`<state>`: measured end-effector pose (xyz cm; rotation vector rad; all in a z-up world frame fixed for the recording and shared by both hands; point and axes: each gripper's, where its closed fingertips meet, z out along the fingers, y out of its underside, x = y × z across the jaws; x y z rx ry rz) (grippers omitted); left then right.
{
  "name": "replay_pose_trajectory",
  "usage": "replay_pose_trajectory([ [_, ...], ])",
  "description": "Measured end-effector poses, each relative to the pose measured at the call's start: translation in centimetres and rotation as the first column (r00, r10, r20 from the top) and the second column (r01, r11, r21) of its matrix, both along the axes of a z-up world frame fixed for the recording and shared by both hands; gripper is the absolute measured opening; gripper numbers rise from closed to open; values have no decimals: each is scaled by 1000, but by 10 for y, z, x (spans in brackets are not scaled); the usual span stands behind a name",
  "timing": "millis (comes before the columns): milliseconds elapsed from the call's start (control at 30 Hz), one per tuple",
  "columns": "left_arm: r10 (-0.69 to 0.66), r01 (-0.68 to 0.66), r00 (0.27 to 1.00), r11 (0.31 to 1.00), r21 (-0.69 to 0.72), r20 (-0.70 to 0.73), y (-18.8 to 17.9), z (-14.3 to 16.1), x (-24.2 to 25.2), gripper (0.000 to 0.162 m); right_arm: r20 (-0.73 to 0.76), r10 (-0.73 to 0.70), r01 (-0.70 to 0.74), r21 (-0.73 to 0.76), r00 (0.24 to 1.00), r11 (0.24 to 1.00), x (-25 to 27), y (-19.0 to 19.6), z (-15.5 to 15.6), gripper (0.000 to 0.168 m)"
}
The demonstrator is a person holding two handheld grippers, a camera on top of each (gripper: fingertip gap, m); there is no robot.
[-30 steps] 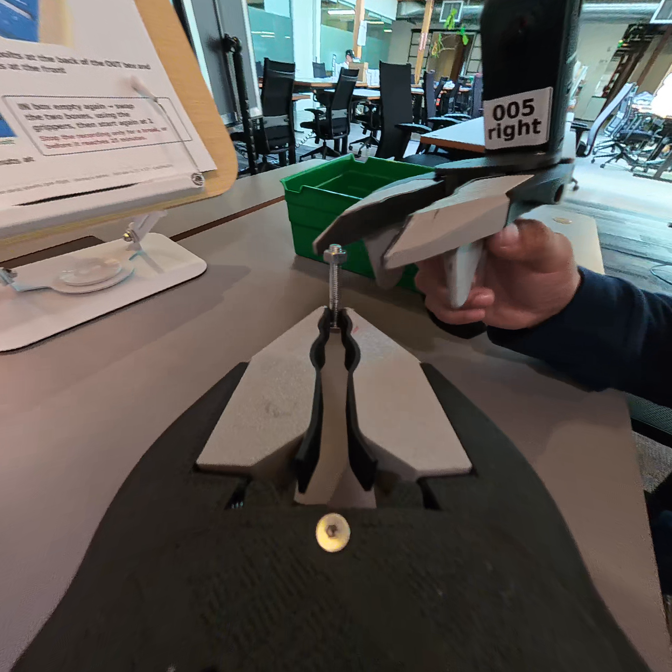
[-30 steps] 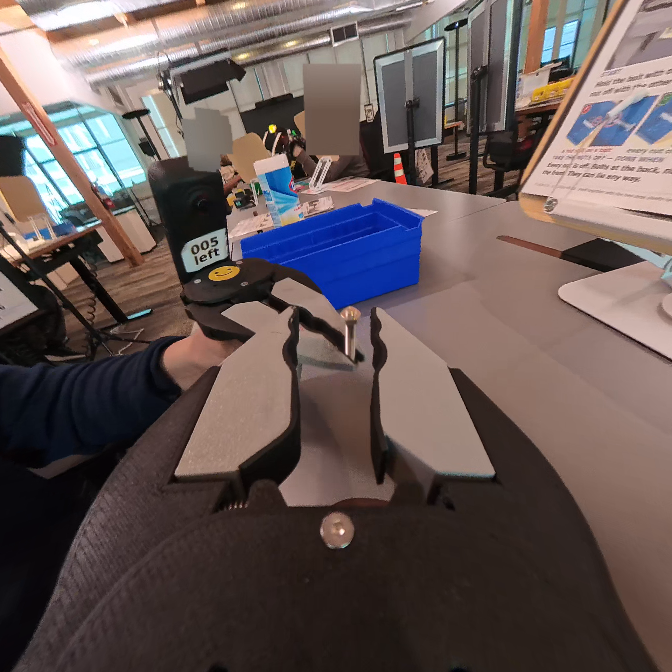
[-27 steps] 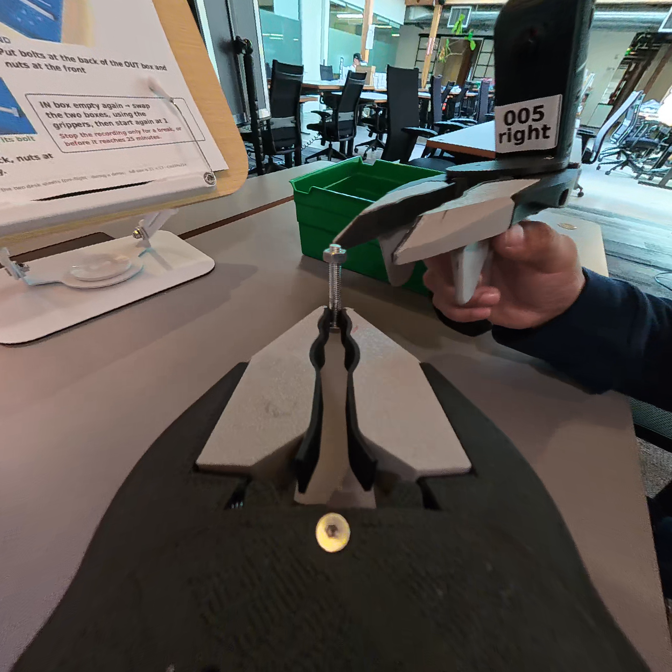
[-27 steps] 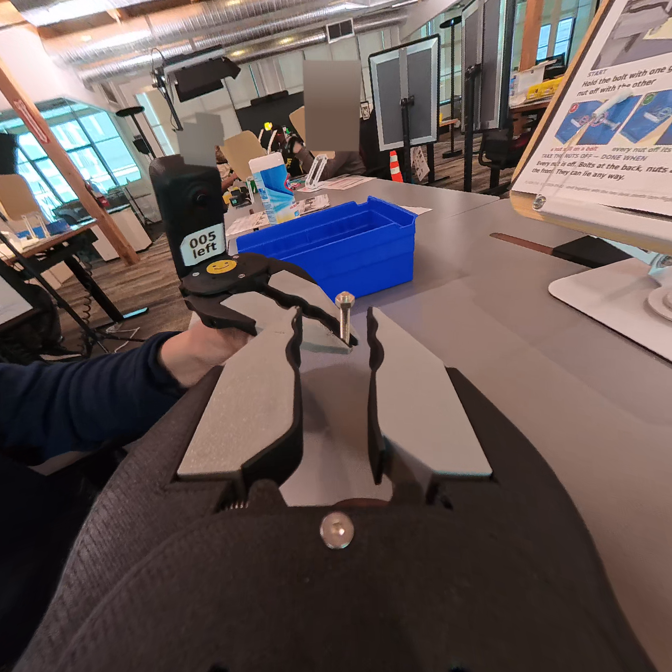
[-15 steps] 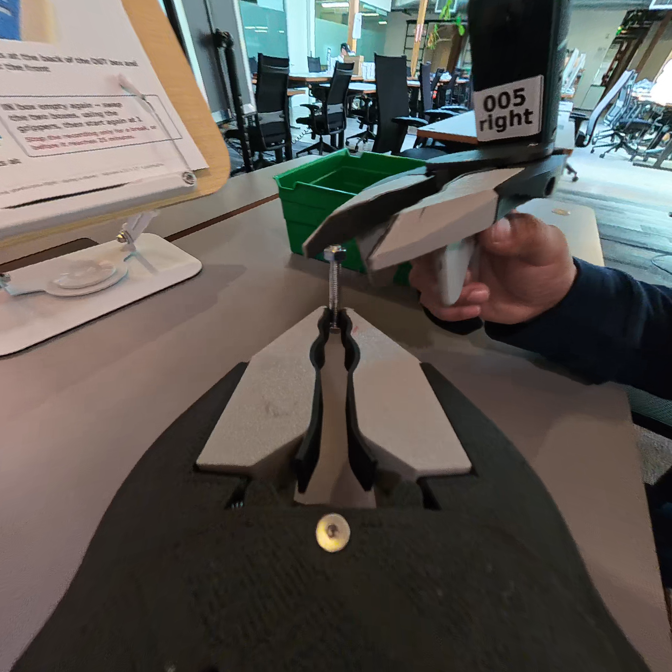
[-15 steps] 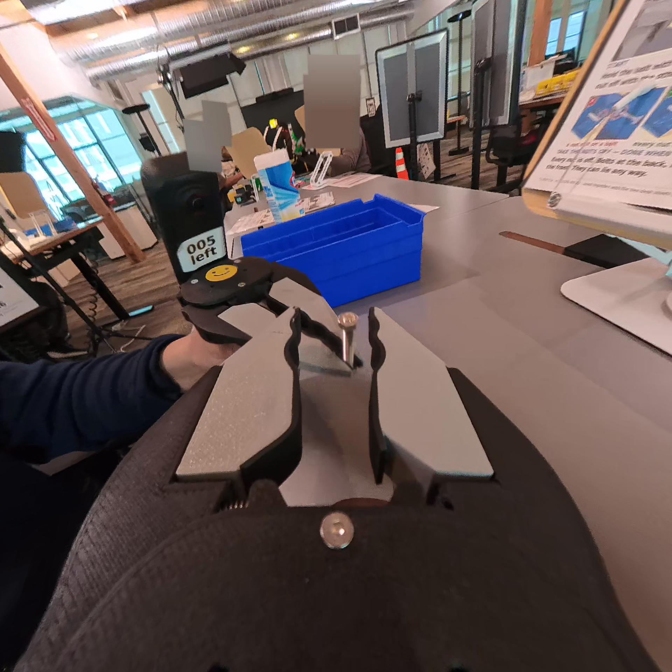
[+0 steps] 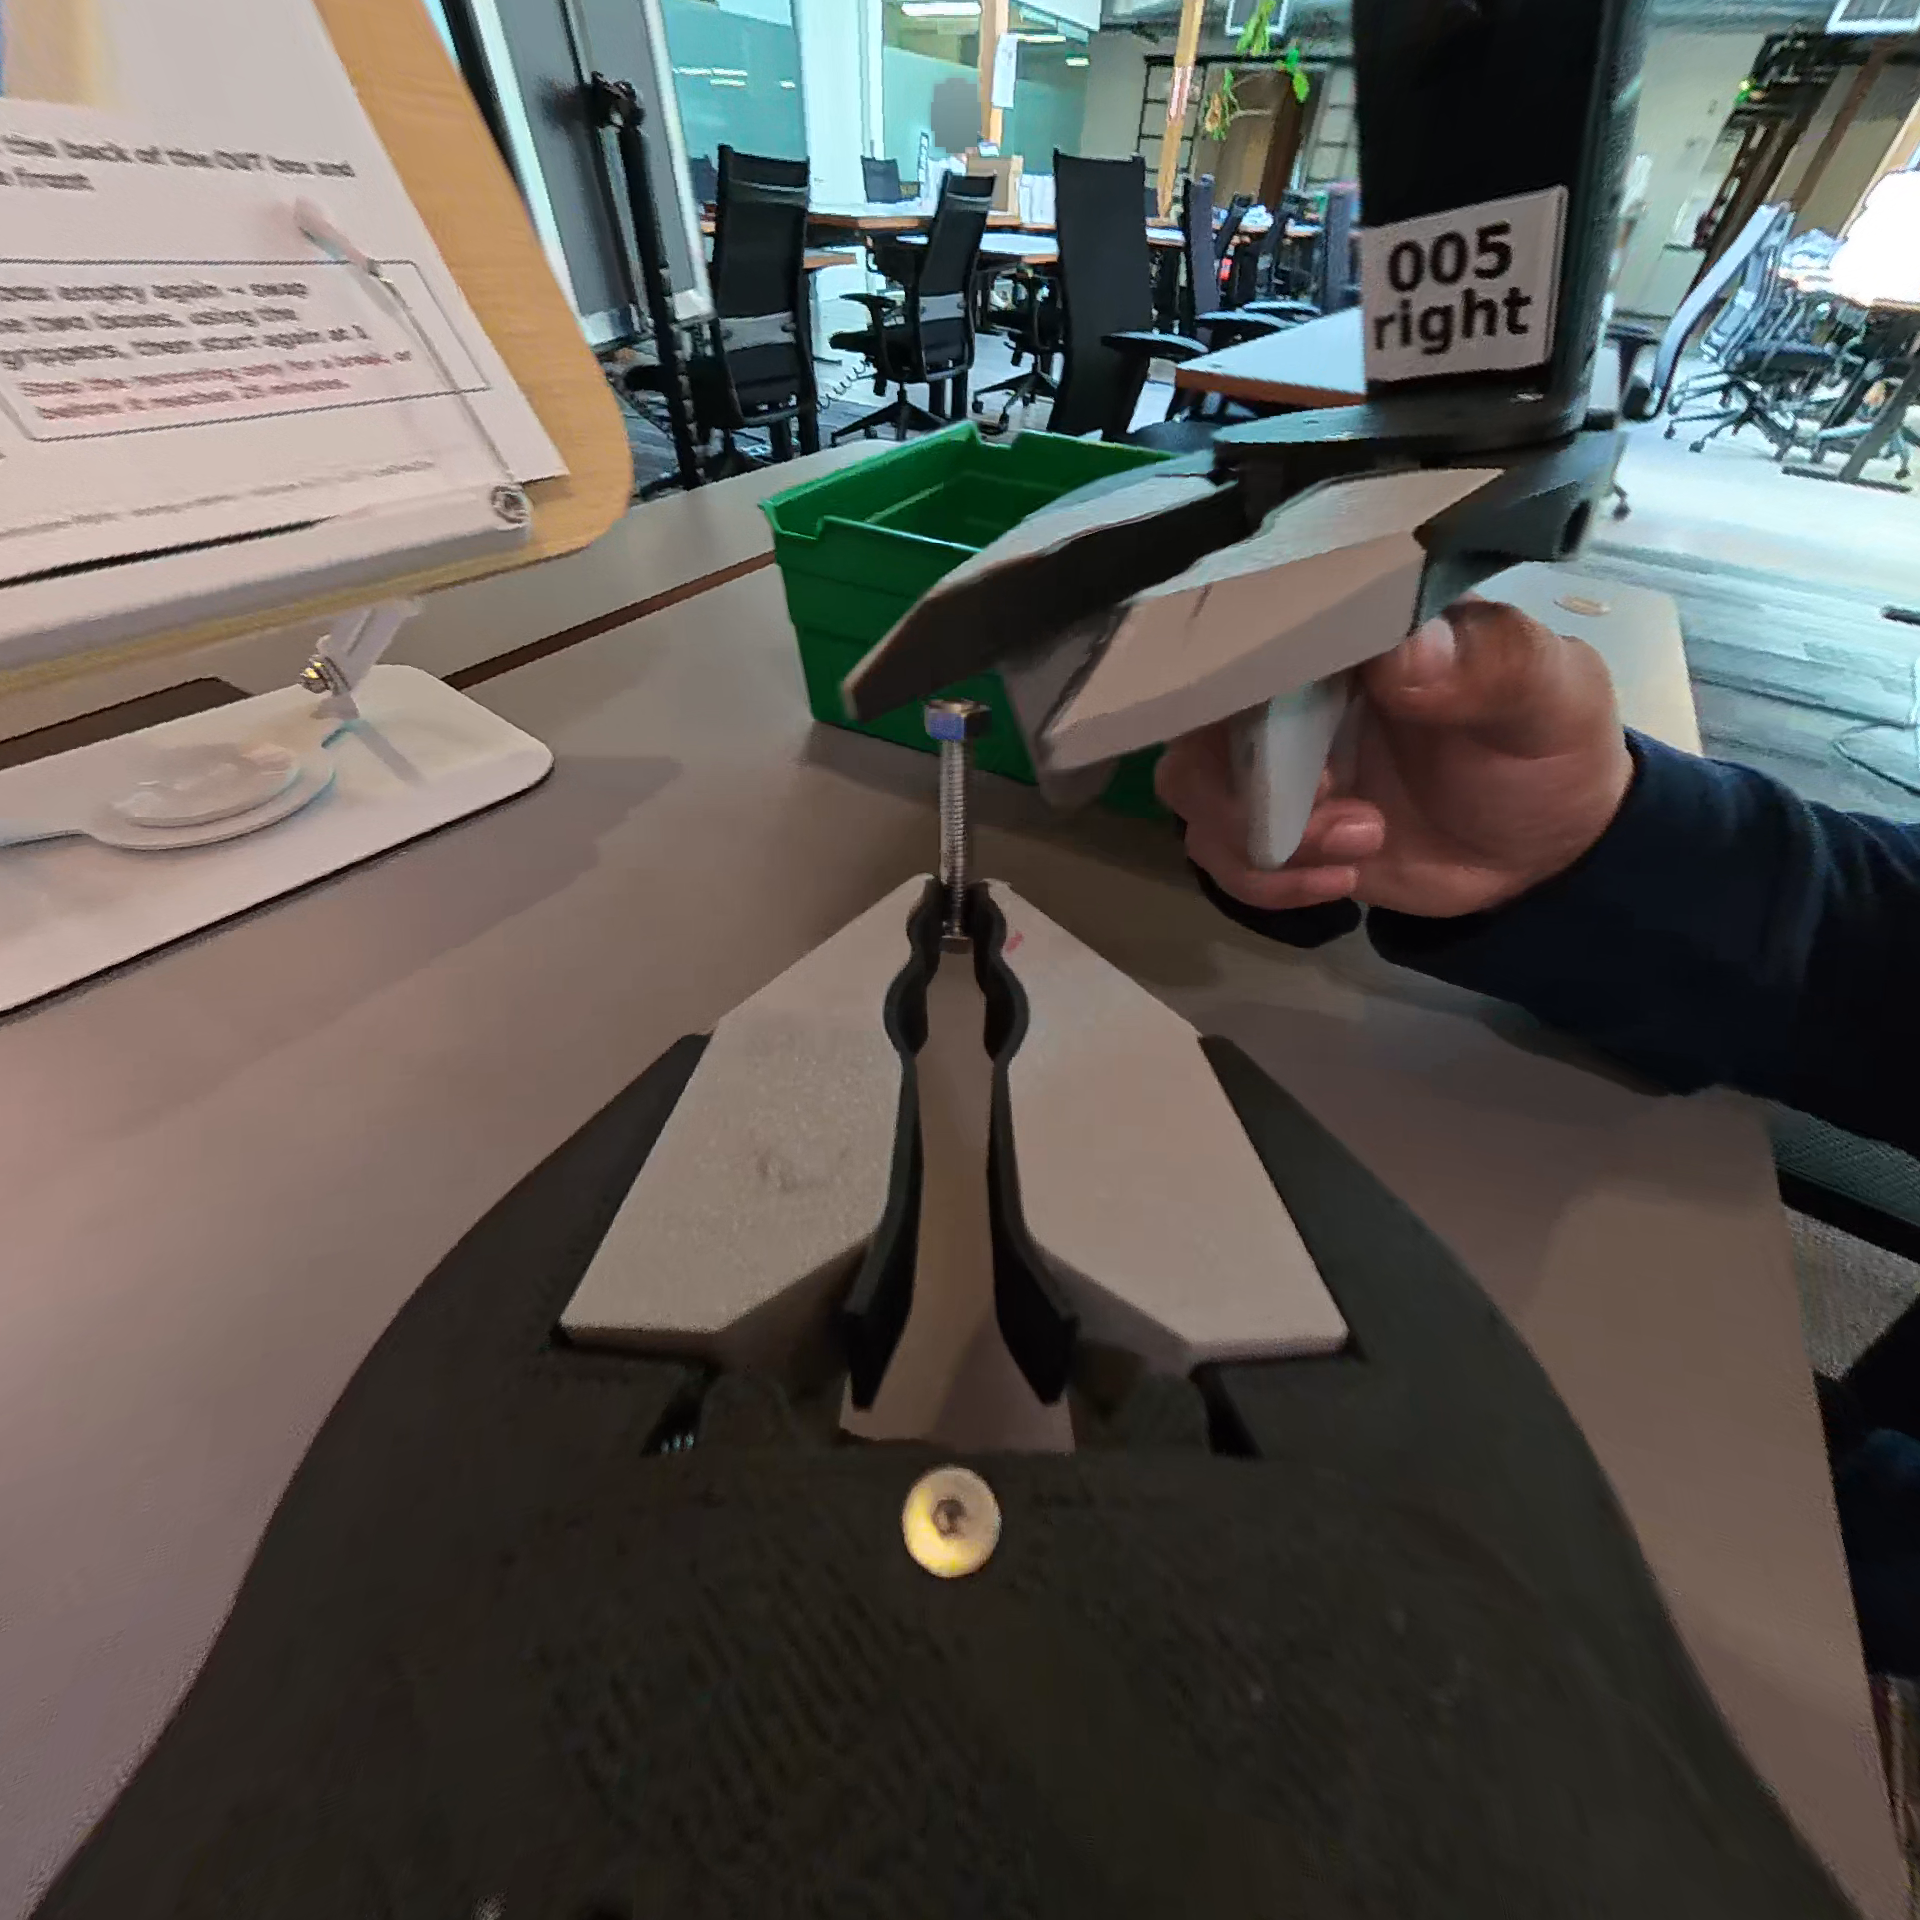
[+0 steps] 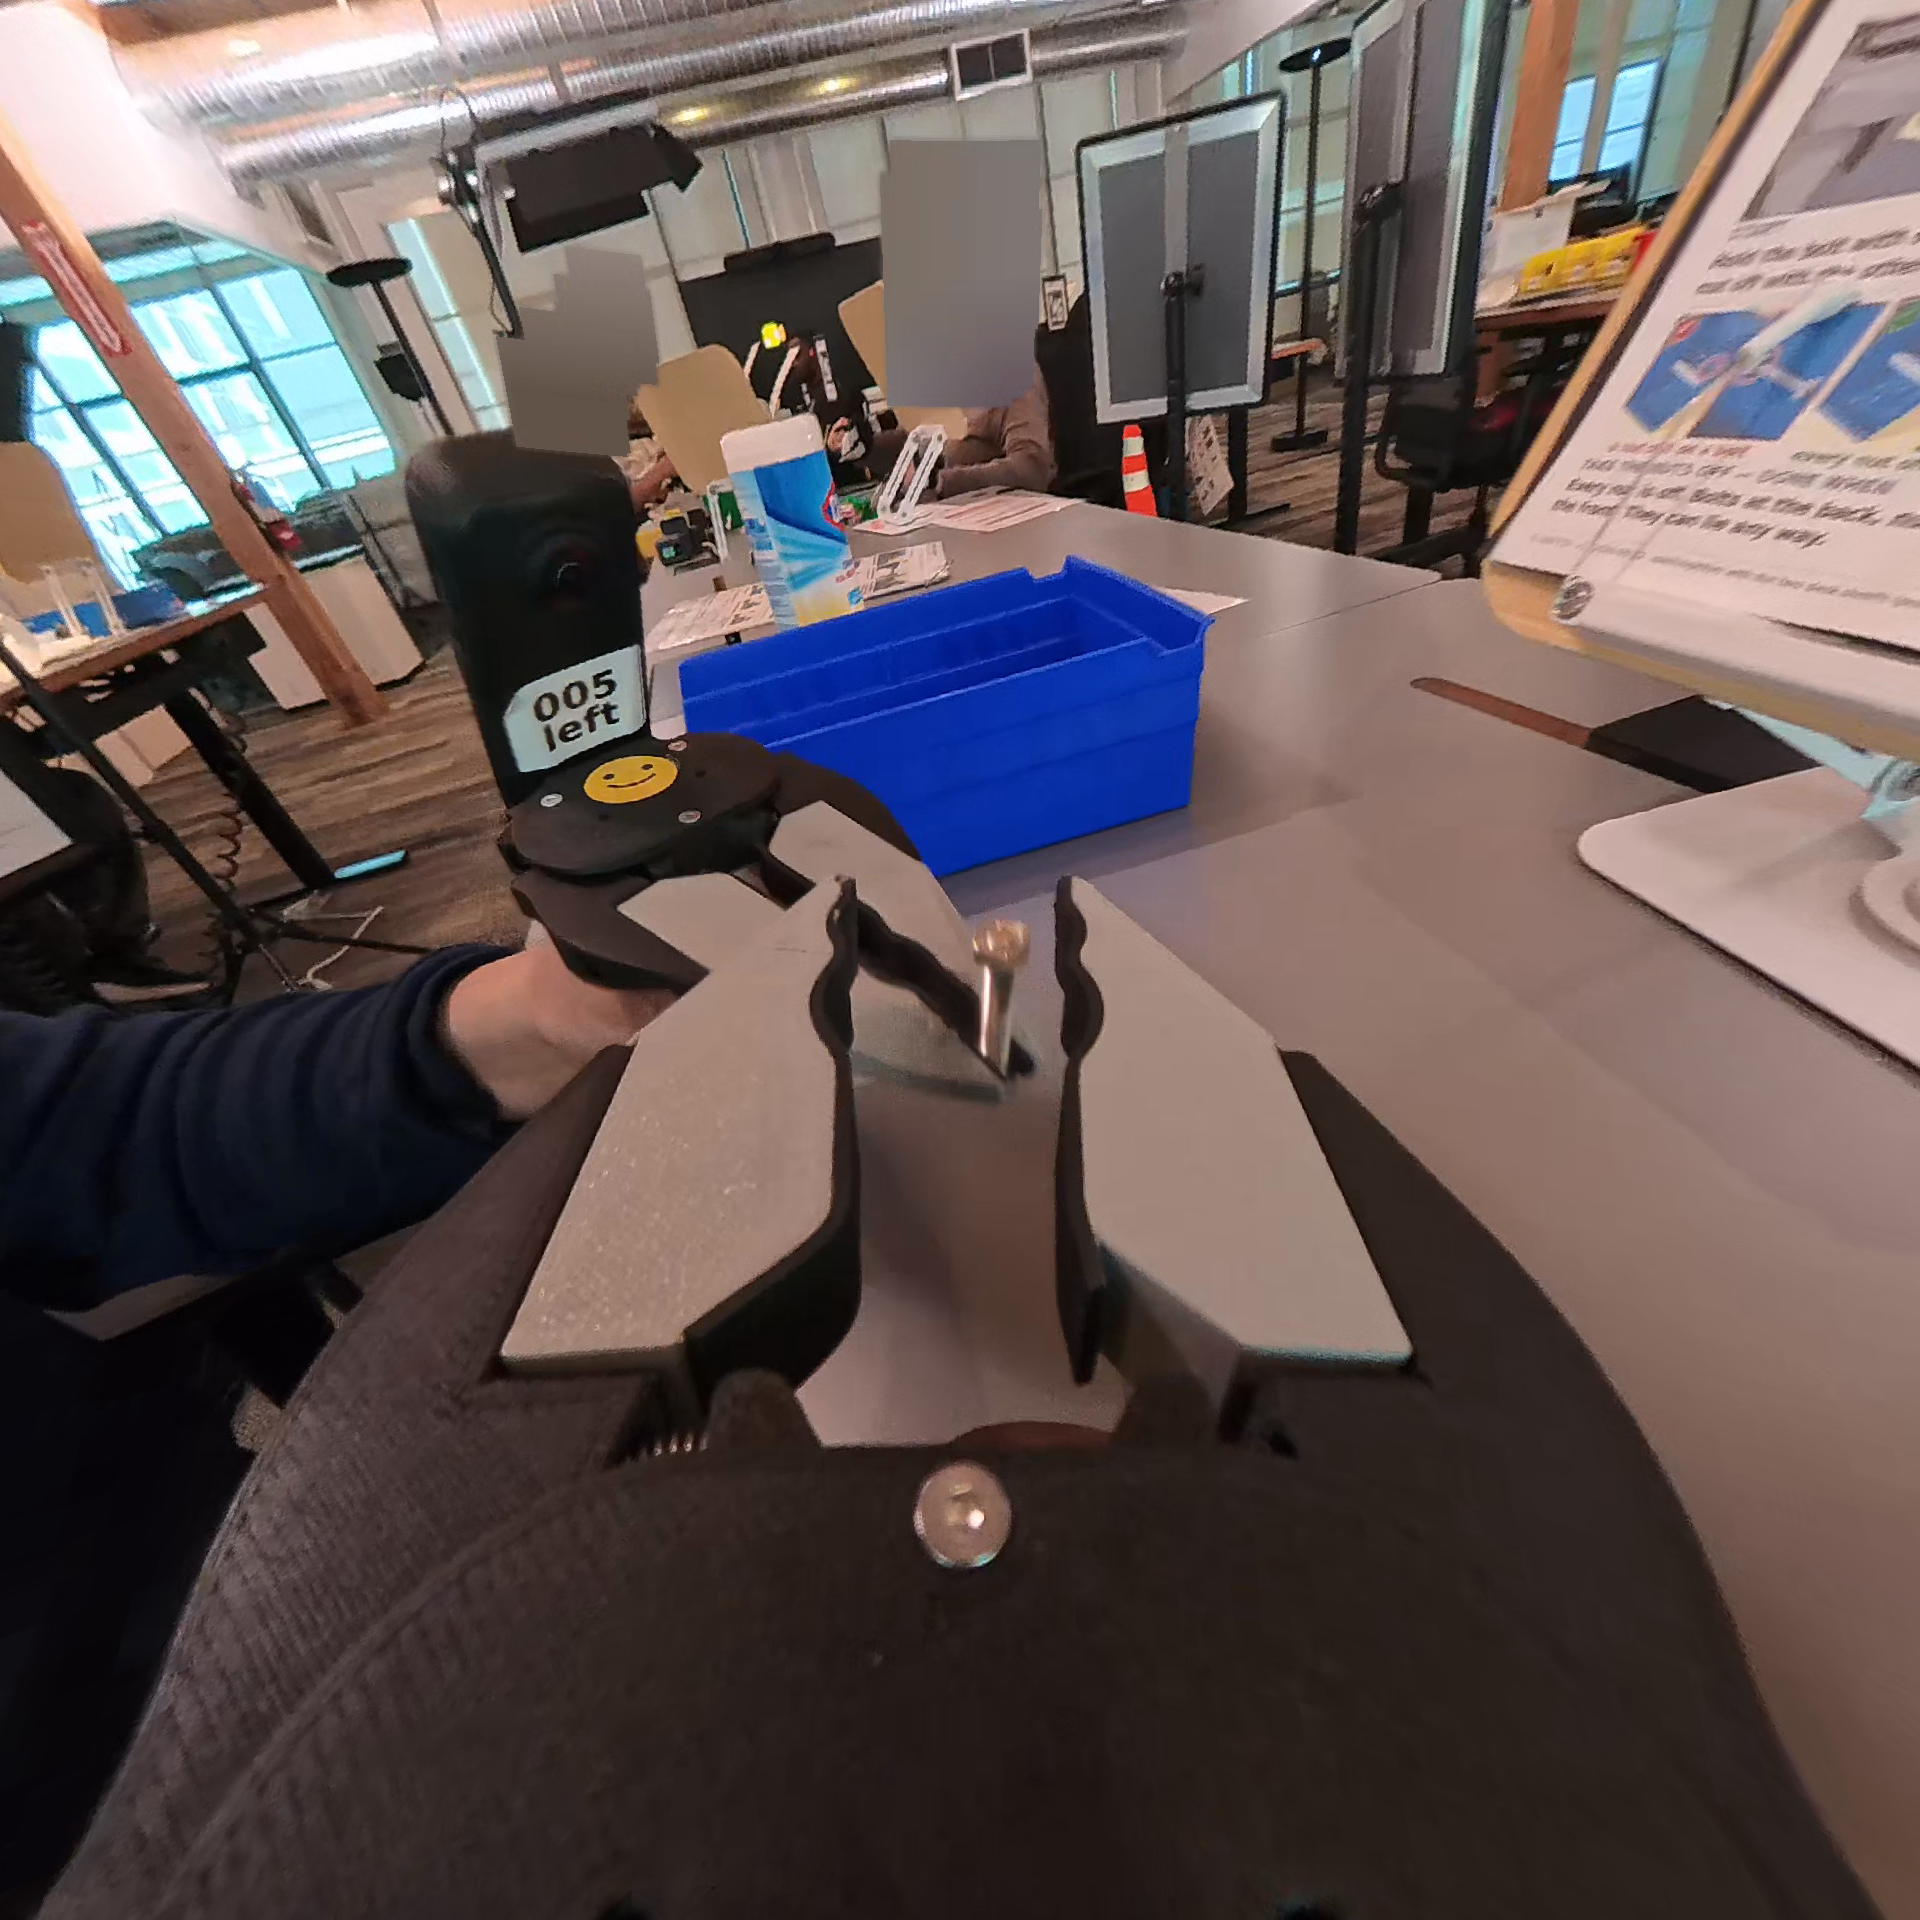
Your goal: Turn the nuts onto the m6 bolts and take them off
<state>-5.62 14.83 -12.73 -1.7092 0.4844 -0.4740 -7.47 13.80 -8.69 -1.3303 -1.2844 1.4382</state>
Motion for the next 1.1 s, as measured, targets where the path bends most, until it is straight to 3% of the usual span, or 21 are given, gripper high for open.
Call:
replay_pose_trajectory([
  [133, 66, -66, 998, 998, 8, 5, 3, 3, -19, 4, -1, -47, 47, 17, 999, 999, 10, 15, 2, 33],
  [467, -12, 12, 999, 1000, 0, -45, -1, -4, 8, 4, 45, 19, -20, 19, 999, 1000, -10, -10, -11, 33],
  [800, 68, -68, 998, 997, 23, 4, 3, 5, -15, 3, 0, -40, 40, 10, 999, 999, 4, 8, 0, 30],
  [1100, 37, -37, 998, 999, 11, -43, 3, -2, -2, 4, 28, -37, 36, 20, 999, 999, -5, 1, -7, 24],
])
